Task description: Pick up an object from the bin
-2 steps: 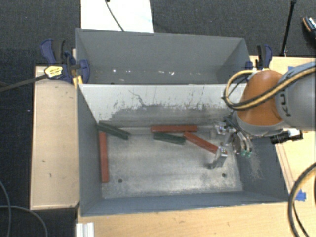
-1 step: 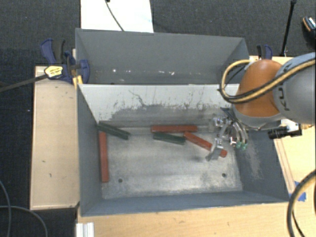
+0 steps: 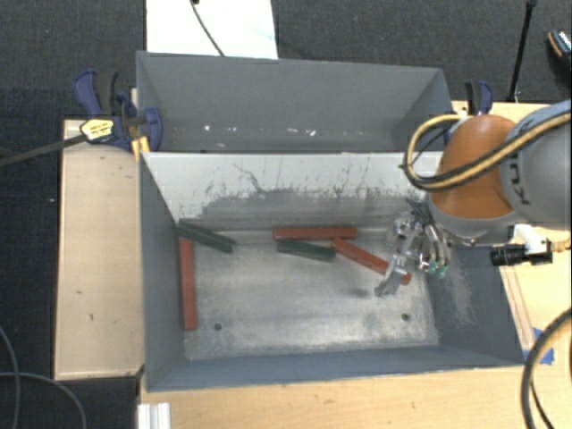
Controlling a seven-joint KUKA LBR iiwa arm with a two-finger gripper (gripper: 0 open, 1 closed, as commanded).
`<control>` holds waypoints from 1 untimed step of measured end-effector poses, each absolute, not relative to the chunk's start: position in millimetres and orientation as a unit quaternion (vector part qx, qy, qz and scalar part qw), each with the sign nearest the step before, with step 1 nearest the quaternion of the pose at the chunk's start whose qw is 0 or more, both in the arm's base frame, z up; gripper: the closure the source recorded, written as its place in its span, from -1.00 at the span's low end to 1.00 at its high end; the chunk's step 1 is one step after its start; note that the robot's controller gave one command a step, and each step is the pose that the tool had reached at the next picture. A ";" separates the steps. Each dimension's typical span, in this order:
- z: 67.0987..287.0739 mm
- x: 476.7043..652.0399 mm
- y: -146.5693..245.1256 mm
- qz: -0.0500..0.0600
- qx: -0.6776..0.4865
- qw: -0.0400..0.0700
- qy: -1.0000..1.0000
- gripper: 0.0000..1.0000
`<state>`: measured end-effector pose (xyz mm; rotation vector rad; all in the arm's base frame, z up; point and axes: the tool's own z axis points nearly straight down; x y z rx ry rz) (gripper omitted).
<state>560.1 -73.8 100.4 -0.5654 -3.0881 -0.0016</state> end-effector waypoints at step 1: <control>69.6 562.8 -67.9 0.000 -0.308 0.003 -0.951 -1.00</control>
Offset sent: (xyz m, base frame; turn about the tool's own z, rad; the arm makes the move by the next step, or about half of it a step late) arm 0.0031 0.0058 -0.0304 0.2648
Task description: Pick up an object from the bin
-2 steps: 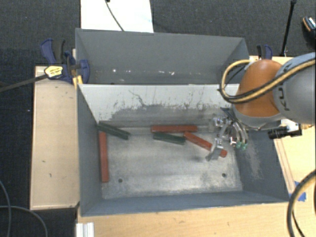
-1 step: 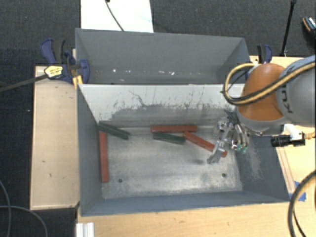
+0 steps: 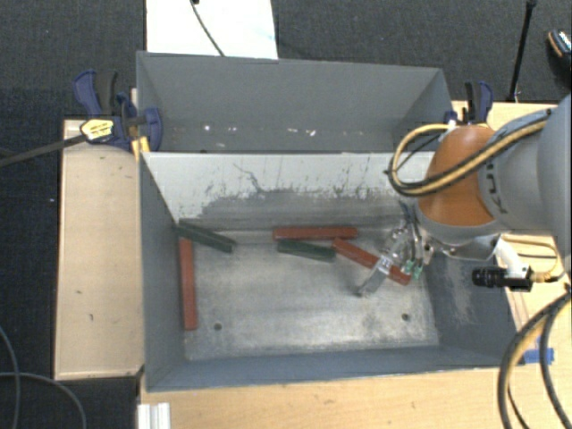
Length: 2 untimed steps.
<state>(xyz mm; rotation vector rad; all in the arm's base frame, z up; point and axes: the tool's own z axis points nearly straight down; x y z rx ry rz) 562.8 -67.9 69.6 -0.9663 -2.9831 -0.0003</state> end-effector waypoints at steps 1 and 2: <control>70.0 562.7 -67.9 0.000 -0.305 0.003 -0.952 -1.00; 70.2 562.7 -67.7 0.000 -0.304 0.003 -0.953 1.00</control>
Offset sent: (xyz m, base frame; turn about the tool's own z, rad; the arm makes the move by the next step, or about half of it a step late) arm 0.0000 0.0000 0.0000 0.0000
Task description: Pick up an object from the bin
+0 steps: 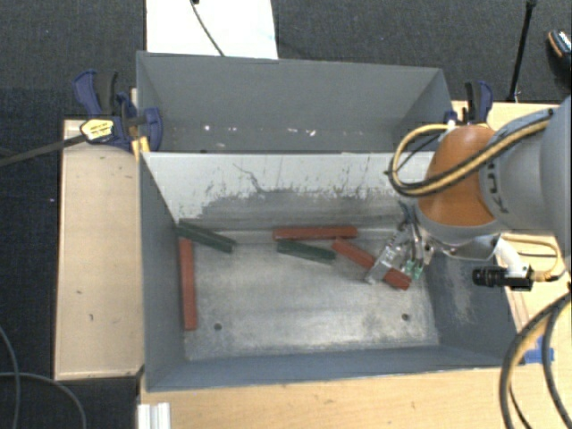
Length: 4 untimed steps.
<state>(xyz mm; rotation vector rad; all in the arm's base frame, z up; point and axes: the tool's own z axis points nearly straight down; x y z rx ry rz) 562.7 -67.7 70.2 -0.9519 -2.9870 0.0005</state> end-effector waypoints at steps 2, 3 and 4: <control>156.8 566.0 -68.4 0.000 -0.294 -0.003 -0.956 1.00; 164.7 567.2 -68.8 0.000 -0.291 -0.003 -0.957 1.00; 173.4 568.3 -69.1 0.000 -0.289 -0.004 -0.957 1.00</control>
Offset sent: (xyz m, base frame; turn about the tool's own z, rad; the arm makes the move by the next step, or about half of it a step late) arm 0.0000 0.0000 0.0695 0.0000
